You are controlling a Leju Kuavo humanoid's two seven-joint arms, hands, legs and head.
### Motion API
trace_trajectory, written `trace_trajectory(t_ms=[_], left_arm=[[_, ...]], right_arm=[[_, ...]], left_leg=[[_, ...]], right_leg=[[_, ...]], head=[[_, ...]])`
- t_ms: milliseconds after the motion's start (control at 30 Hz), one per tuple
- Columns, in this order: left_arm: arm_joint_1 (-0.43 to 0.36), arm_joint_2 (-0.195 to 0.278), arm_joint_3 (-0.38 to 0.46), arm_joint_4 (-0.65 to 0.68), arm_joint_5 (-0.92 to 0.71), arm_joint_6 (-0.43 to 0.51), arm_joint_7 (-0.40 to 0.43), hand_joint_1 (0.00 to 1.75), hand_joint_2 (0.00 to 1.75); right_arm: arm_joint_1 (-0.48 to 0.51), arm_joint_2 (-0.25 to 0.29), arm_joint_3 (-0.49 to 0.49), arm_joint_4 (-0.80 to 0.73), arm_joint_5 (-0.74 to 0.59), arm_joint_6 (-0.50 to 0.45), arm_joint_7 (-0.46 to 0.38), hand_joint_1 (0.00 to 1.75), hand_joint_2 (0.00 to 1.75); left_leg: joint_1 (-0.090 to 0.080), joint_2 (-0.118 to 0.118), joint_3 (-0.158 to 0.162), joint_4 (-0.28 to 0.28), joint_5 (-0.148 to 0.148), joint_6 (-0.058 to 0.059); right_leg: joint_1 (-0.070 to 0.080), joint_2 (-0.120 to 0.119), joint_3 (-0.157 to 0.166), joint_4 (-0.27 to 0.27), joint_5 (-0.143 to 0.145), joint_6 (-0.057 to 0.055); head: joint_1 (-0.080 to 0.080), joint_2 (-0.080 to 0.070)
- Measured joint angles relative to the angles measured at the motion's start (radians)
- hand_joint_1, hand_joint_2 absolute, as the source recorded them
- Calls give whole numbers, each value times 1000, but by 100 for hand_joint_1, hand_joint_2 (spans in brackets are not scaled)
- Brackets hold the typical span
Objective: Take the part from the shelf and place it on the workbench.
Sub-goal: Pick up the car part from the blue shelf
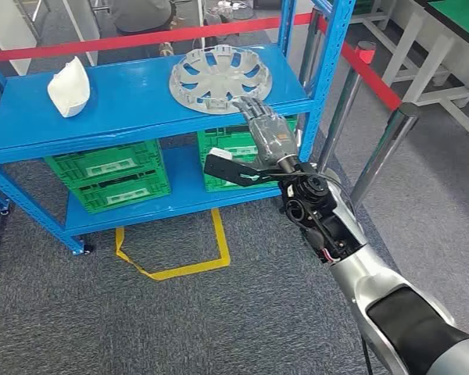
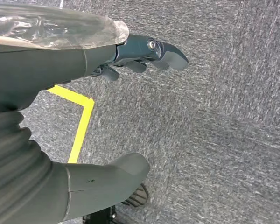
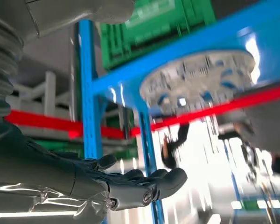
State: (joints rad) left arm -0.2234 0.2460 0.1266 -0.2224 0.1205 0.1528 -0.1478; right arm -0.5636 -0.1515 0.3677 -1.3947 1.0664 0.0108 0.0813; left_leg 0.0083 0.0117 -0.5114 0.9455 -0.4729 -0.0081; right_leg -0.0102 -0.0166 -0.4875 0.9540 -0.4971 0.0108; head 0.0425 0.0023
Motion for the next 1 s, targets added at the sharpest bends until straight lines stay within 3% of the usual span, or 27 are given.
trace_trajectory(t_ms=[333,767,1000], left_arm=[[-31,-14,0,0,-23,0,10,0,175],[-48,-35,0,0,-10,-19,10,0,175],[-46,-39,0,0,2,-30,10,0,175]], right_arm=[[107,-41,-72,-134,-114,74,20,0,175],[164,-80,-156,-256,-158,81,-1,0,175],[169,-84,-187,-309,-226,142,49,0,175]], left_leg=[[0,1,0,0,0,0],[0,2,0,0,0,0],[0,2,0,0,0,0]], right_leg=[[0,1,0,0,0,0],[0,1,-1,0,0,0],[0,1,0,0,1,0]], head=[[0,0],[0,0],[0,0]])
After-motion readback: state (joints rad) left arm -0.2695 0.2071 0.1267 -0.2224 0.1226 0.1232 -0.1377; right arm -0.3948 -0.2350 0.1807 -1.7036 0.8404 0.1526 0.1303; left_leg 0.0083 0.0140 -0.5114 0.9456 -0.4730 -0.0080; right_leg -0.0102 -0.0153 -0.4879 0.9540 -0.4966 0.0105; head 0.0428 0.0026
